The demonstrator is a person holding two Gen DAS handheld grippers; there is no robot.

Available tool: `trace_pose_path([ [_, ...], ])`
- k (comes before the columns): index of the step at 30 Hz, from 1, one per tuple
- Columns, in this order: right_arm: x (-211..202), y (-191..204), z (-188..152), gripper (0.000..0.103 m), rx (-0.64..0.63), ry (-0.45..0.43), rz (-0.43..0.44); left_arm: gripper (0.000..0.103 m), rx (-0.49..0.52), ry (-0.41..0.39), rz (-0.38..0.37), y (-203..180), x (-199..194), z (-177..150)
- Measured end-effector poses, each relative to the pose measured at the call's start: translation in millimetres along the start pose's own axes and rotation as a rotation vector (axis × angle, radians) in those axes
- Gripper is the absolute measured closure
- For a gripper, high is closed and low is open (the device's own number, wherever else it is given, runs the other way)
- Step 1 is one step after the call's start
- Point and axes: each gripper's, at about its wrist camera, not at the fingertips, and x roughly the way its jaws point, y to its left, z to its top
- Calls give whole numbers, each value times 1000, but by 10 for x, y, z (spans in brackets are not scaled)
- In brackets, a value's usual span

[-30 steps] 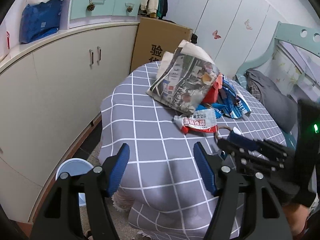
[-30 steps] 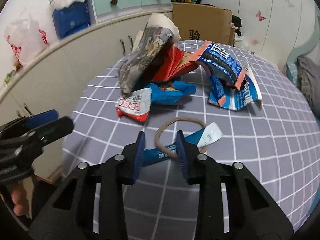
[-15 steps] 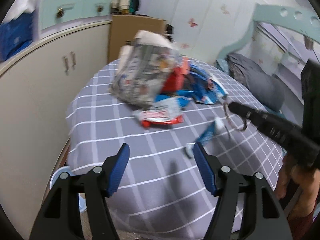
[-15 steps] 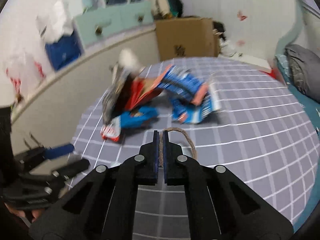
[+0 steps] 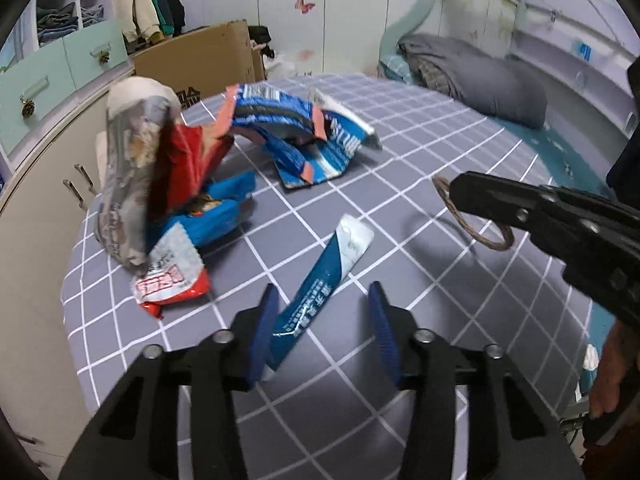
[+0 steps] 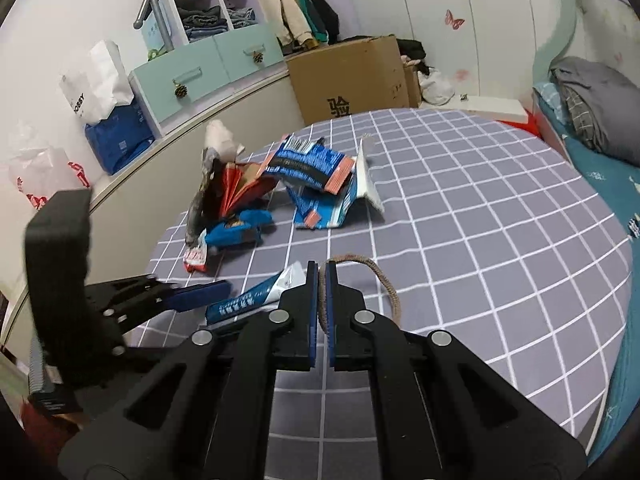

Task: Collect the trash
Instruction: 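Return to the table and grasp the blue-white tube with the left gripper, then carry the blue-white tube to the bin and open the left gripper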

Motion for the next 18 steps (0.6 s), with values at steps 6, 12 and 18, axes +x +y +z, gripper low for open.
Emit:
trace_pose_path([
  [6, 10, 84, -25, 99, -1, 0, 27, 96, -23, -36, -20, 29, -74, 13],
  [12, -54, 325, 31, 99, -2, -9, 111, 97, -124, -128, -36, 267, -432, -110],
  [18, -58, 775, 82, 99, -37, 6, 212, 97, -229, -229, -37, 661, -946, -383],
])
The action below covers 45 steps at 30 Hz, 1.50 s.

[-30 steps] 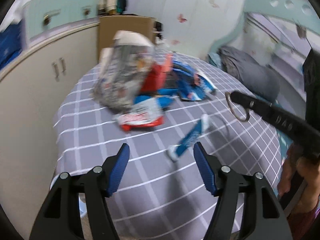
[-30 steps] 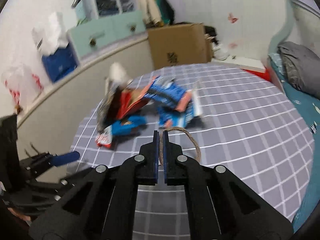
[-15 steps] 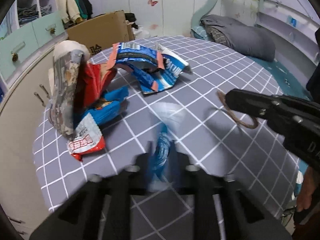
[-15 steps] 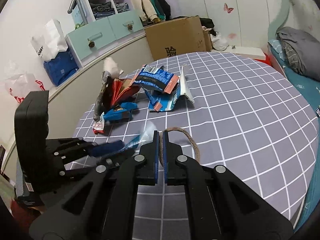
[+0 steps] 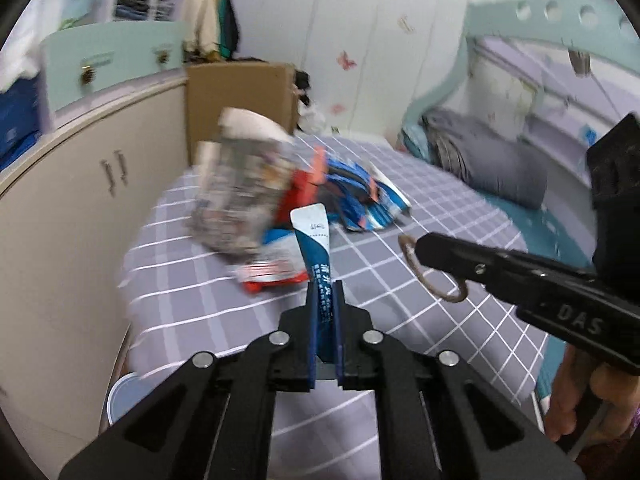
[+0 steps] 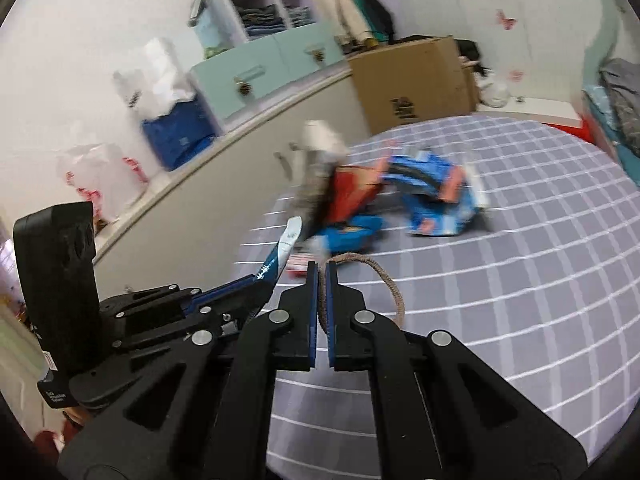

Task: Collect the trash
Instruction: 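Carry the blue-white tube to the bin and open the left gripper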

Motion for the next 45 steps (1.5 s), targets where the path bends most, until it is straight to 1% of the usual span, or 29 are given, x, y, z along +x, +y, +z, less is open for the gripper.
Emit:
trace_pose_path([
  [2, 96, 254, 7, 99, -27, 20, 43, 97, -40, -24, 12, 229, -209, -60],
  [5, 273, 612, -17, 99, -68, 54, 99, 97, -114, -52, 53, 630, -480, -208],
  [7, 420, 836, -45, 99, -93, 83, 133, 97, -164, -63, 92, 911, -610, -330],
  [9, 646, 1098, -104, 99, -121, 127, 164, 97, -205, -55, 137, 1180, -679, -461],
  [13, 1096, 1507, -251, 99, -167, 207, 205, 97, -309, -9, 209, 1773, -684, -726],
  [15, 1409, 1727, -371, 99, -192, 255, 215, 97, -359, 17, 254, 2079, -666, -895],
  [17, 1668, 1870, -464, 99, -207, 294, 224, 97, -400, 46, 281, 2324, -612, -1032],
  [18, 1862, 1960, -533, 99, -216, 320, 228, 97, -426, 60, 293, 2448, -572, -1097],
  [20, 2143, 2074, -634, 99, -230, 350, 233, 97, -480, 94, 316, 2737, -486, -1258],
  [24, 2696, 2239, -858, 99, -261, 399, 228, 97, -551, 142, 350, 3138, -345, -1508],
  [27, 3026, 2296, -964, 98, -260, 427, 204, 97, -582, 173, 370, 3341, -234, -1629],
  [30, 3248, 2283, -1044, 97, -254, 454, 180, 97, -600, 202, 380, 3459, -113, -1714],
  [32, 3372, 2247, -1094, 86, -236, 474, 169, 97, -603, 214, 386, 3501, -56, -1747],
  [34, 3430, 2218, -1142, 57, -216, 481, 169, 97, -614, 222, 381, 3548, 0, -1779],
  [36, 3449, 2176, -1161, 56, -212, 473, 157, 96, -618, 230, 381, 3566, 18, -1817],
  [39, 3500, 2158, -1184, 56, -203, 487, 154, 96, -610, 242, 381, 3559, 84, -1823],
  [41, 3472, 2145, -1193, 53, -221, 473, 125, 96, -608, 244, 375, 3544, 114, -1811],
  [45, 3395, 2144, -1172, 51, -256, 430, 61, 96, -595, 256, 371, 3515, 202, -1771],
])
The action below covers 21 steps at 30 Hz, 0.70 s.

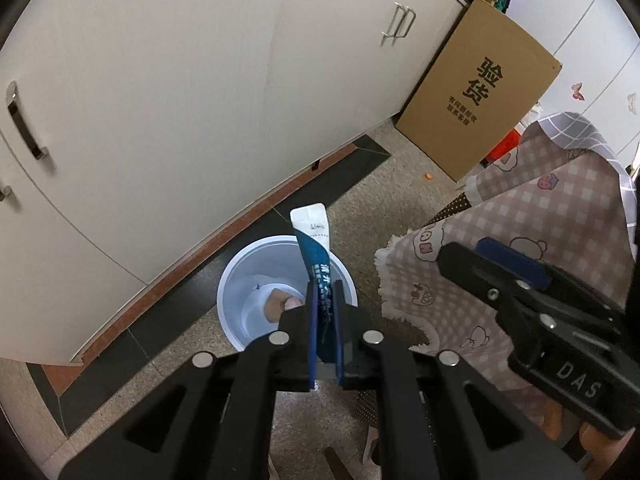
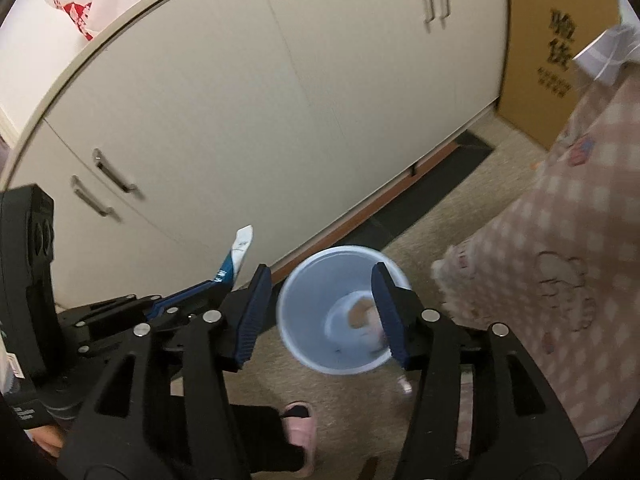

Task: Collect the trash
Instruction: 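Carry the blue-white tube to the bin and open the left gripper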

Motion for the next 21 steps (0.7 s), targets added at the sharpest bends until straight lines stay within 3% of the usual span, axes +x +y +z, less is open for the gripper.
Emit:
trace_pose_path([
  [6, -221, 31, -12, 46, -49, -96, -120, 96, 32, -2, 4, -102, -10, 78],
  [14, -523, -35, -19, 42, -38, -203, -158, 93, 59, -43, 24, -226, -182, 172],
  [15, -557, -50, -18, 42, -34, -211, -156, 89, 63, -53, 32, -244, -209, 179],
  [17, -637, -71, 4, 41, -21, -231, -151, 43, 66, -79, 66, -275, -288, 181],
  [21, -781, -98, 11, 41, -2, -243, -137, 38, 60, -117, 85, -298, -444, 155],
])
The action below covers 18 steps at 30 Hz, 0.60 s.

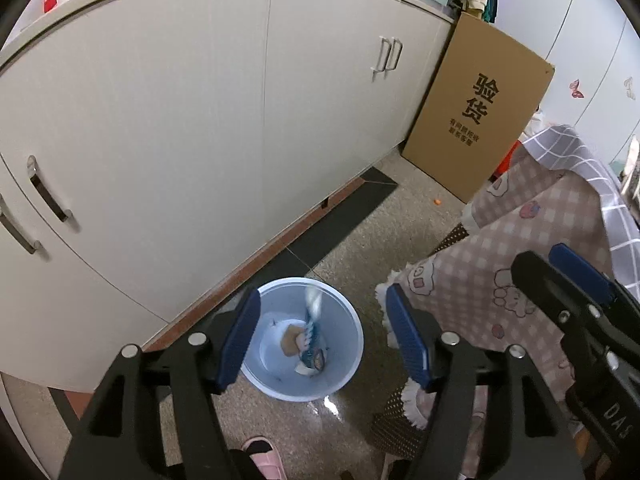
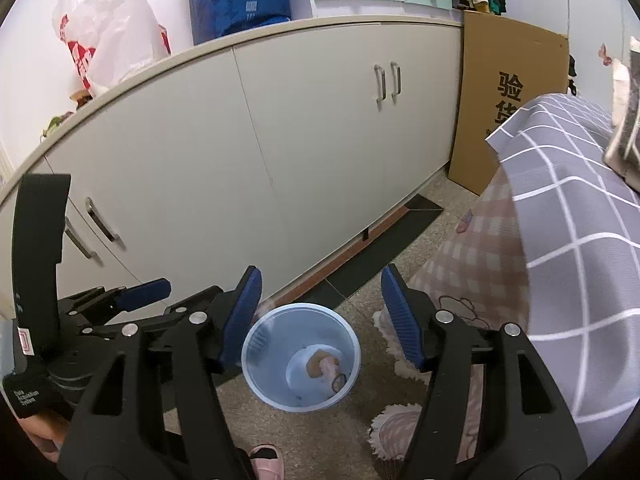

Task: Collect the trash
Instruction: 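Carry the blue-white tube to the bin and open the left gripper, then grasp the red-white wrapper with the left gripper while the right grasps the blue wrapper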

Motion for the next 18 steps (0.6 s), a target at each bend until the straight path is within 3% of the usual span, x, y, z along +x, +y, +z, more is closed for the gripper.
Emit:
trace_pose_path([
  [5, -133, -15, 27, 41, 7, -2, 44, 36, -5, -29, 11, -34, -249, -28],
  [11, -417, 48, 128, 40, 32, -11, 185, 35, -4, -115, 53, -62, -752, -59],
  [18, -1119, -57, 190, 38, 64, -150, 181, 32, 26, -256, 31, -340, -1453, -36],
])
